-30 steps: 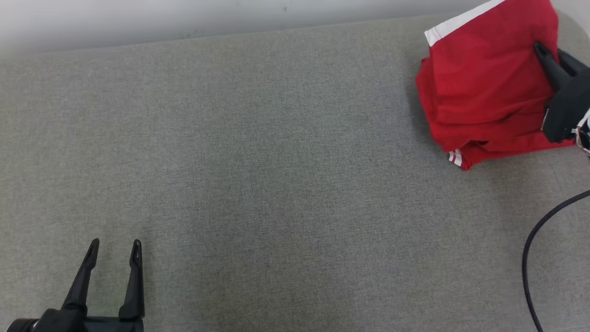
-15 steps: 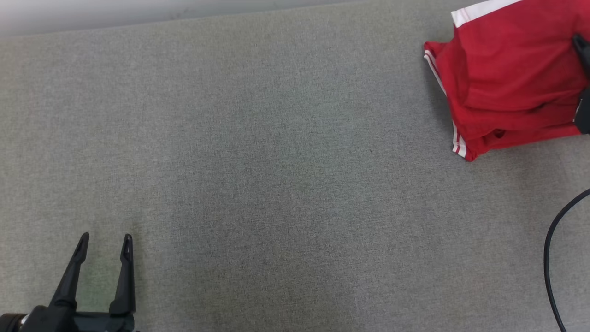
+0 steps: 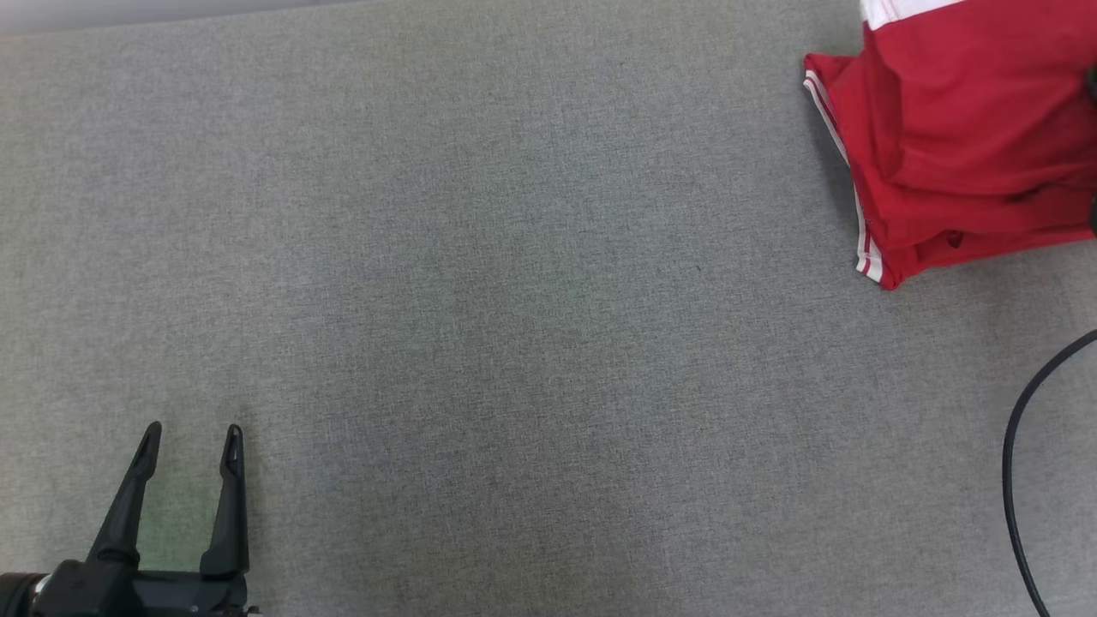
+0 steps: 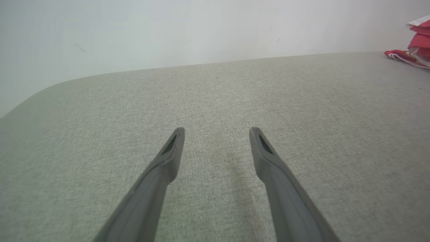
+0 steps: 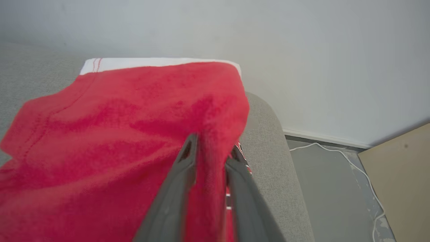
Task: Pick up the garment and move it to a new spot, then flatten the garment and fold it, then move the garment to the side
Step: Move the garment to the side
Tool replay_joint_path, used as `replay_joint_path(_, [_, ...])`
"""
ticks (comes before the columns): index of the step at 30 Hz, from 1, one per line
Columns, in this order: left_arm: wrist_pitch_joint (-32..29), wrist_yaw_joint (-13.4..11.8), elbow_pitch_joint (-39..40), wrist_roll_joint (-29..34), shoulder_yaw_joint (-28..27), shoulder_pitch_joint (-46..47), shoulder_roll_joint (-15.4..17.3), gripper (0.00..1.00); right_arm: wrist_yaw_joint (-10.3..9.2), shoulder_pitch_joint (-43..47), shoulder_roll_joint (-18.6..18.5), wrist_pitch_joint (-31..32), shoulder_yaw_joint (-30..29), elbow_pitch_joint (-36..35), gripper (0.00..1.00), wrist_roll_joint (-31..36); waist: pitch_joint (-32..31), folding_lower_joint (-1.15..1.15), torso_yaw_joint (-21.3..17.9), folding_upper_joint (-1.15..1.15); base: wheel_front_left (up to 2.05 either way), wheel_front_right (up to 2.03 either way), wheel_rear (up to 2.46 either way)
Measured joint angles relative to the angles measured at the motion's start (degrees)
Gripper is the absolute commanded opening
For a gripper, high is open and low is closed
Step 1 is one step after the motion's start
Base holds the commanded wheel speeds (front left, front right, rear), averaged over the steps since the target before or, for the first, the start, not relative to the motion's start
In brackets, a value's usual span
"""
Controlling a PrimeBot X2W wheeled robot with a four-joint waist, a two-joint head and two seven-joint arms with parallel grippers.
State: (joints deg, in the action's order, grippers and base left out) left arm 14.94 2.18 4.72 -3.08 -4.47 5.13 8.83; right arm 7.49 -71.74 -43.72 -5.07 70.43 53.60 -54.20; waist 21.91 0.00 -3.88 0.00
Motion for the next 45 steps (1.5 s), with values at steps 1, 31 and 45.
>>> replay_joint_path(1, [0.0,-0.02,-0.04,0.0,0.04,0.01,0.0,1.0,0.0,-0.2,0.05,-0.22,0.21,0.47,1.0,0.85,0.0,0.0,0.04,0.0,0.0,0.0,0.0])
replay_joint_path(31, [0.0,-0.86,-3.05,-1.45,0.52,-1.78,-2.97,1.0,0.0,5.95,12.32,-10.06,-15.29,-4.21,1.0,1.79,-10.75,-0.01,1.62,0.0,0.0,0.0,0.0])
replay_joint_path(45, [0.0,-1.34,-3.5,-1.69,-0.4,-5.02,-3.92,1.0,0.0,24.48,20.6,-10.06,-33.56,-14.89,1.0,15.67,-18.09,-0.02,2.56,0.0,0.0,0.0,0.0])
